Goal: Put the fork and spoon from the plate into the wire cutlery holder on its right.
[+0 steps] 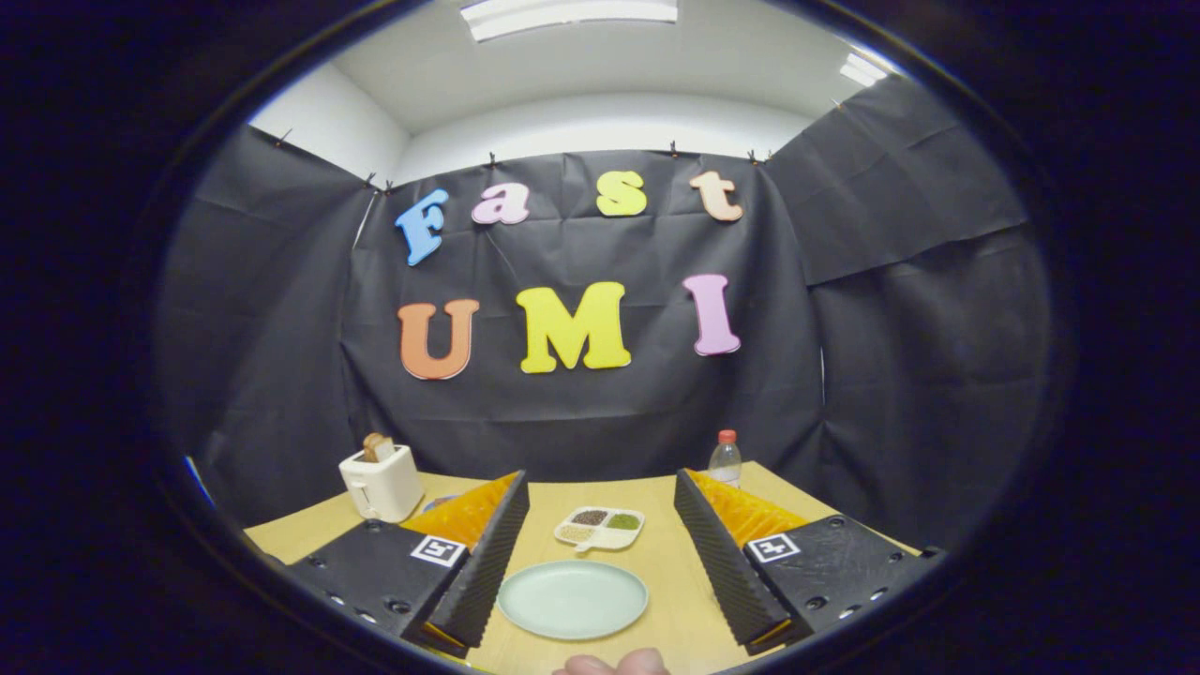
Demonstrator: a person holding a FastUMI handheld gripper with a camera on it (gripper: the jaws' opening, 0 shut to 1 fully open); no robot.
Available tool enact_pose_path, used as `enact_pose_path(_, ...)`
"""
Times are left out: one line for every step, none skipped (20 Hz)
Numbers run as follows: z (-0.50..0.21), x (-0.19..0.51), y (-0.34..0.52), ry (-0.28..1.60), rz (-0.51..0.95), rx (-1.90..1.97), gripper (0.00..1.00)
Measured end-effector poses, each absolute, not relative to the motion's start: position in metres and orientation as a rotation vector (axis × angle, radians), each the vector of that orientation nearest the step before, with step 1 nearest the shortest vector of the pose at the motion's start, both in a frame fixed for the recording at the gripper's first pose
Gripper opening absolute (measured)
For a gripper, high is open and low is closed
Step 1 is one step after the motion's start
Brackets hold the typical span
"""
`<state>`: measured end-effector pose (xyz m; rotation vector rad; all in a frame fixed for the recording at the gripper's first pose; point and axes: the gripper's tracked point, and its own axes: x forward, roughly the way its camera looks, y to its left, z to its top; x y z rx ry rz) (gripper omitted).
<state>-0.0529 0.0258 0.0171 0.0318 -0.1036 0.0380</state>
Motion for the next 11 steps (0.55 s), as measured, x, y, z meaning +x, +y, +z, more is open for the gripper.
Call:
enact_pose_path(0.018, -0.051, 0.025, -0.112, 0.031, 0.036, 0.93)
enact_pose_path(0.017, -0.050, 0.027, -0.118, 0.030, 0.046, 0.93)
enact_pose_path(0.017, -0.049, 0.028, -0.121, 0.027, 0.057, 0.93)
enact_pose_path(0.018, -0.047, 0.029, -0.127, 0.025, 0.062, 0.93)
enact_pose_path(0.020, -0.047, 0.031, -0.127, 0.027, 0.063, 0.93)
enact_pose_path(0.018, -0.045, 0.035, -0.126, 0.033, 0.064, 0.93)
enact_pose_path(0.019, -0.045, 0.038, -0.127, 0.038, 0.062, 0.93)
enact_pose_path(0.020, -0.045, 0.040, -0.132, 0.038, 0.050, 0.93)
enact_pose_path(0.022, -0.044, 0.040, -0.142, 0.032, 0.028, 0.93)
enact_pose_path(0.025, -0.043, 0.038, -0.155, 0.025, 0.014, 0.94)
enact_pose_path(0.027, -0.042, 0.039, -0.160, 0.023, 0.008, 0.94)
